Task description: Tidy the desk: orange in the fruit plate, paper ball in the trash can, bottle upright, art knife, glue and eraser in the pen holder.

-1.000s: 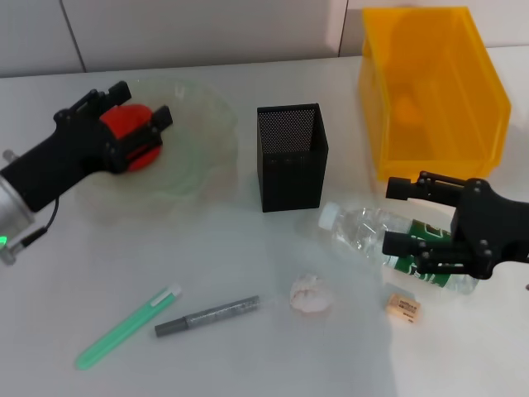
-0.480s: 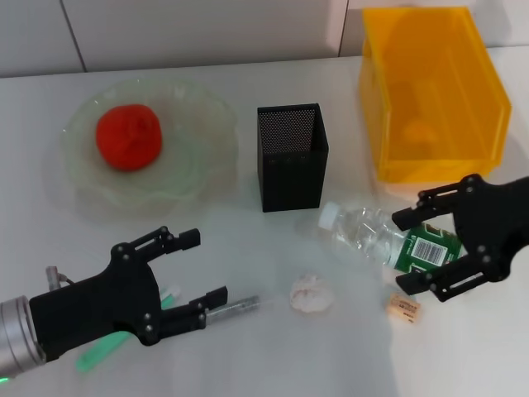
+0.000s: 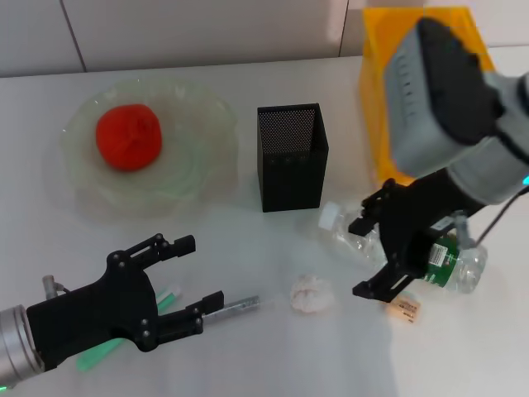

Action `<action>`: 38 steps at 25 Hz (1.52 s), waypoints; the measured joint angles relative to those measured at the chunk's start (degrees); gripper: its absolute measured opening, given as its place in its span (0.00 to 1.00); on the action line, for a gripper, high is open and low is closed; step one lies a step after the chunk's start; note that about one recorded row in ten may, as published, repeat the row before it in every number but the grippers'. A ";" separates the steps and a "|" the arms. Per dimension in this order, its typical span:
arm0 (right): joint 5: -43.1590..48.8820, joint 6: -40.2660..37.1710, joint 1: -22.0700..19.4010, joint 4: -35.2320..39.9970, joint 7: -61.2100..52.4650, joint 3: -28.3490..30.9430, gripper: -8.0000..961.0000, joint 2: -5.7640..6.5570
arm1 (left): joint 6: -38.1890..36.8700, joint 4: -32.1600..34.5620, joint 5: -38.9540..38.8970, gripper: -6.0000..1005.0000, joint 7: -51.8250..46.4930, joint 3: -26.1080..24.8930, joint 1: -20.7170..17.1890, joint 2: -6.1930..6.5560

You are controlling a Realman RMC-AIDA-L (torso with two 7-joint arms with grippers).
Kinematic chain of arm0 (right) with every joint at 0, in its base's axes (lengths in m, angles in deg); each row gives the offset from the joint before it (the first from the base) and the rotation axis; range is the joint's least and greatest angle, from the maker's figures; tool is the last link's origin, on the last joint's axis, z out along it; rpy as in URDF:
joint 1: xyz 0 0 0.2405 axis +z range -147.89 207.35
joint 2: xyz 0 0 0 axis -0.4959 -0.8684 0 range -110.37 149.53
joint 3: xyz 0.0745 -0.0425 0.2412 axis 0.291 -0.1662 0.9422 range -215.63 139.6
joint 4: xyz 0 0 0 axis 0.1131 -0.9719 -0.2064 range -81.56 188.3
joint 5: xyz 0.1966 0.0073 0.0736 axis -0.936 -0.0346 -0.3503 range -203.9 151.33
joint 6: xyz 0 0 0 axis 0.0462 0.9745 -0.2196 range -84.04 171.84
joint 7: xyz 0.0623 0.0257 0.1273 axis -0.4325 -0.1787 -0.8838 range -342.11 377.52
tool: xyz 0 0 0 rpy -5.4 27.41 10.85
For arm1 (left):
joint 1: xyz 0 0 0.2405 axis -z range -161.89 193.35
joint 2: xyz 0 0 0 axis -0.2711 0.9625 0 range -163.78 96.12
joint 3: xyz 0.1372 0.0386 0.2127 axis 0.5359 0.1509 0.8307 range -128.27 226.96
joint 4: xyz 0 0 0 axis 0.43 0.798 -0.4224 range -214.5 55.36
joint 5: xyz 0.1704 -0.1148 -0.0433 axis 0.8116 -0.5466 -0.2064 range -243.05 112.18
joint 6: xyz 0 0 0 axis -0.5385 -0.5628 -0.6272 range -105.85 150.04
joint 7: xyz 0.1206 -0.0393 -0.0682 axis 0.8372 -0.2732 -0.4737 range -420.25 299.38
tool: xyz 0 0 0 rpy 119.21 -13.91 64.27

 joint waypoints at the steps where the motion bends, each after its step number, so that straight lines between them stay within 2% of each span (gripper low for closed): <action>1: 1.57 3.05 -0.09 0.04 -0.66 -4.58 0.86 -0.12 | 0.15 -0.01 0.00 0.81 -0.01 0.01 -0.18 0.02; 2: 1.57 3.05 -0.09 0.04 -0.66 -4.58 0.86 -0.12 | 0.15 -0.01 0.00 0.81 -0.01 0.01 -0.18 0.02; 5: 3.04 7.37 -0.22 -0.72 -2.34 -9.64 0.86 -0.23 | 0.29 -0.03 -0.06 0.81 -0.02 0.03 -0.23 0.13; 6: 3.15 9.53 0.02 -2.18 -3.96 -12.30 0.86 -0.23 | 0.29 -0.03 -0.06 0.81 -0.02 0.03 -0.23 0.13; 11: 4.59 14.93 1.08 -7.00 -7.21 -17.08 0.86 -0.23 | 0.46 -0.03 -0.26 0.81 -0.09 0.09 -0.24 0.14; 16: 4.55 18.17 1.55 -10.32 -8.26 -19.28 0.86 -0.20 | 0.52 0.00 -0.32 0.81 -0.54 0.04 -0.02 0.14; 24: 3.43 19.22 1.70 -11.94 -8.30 -19.52 0.86 -0.23 | 0.61 0.38 -0.27 0.81 -0.91 -0.01 0.24 0.20; 31: 0.94 20.63 4.31 -16.99 -8.30 -19.57 0.85 -0.22 | 0.65 0.46 -0.23 0.81 -0.91 -0.01 0.29 0.23; 33: 0.61 20.80 4.79 -17.80 -8.26 -19.58 0.62 -0.20 | 0.67 0.46 -0.23 0.81 -0.91 -0.01 0.29 0.23; 38: 0.48 19.92 4.97 -16.85 -8.30 -18.98 0.45 -0.14 | 0.68 0.47 -0.32 0.81 -0.91 -0.01 0.15 0.23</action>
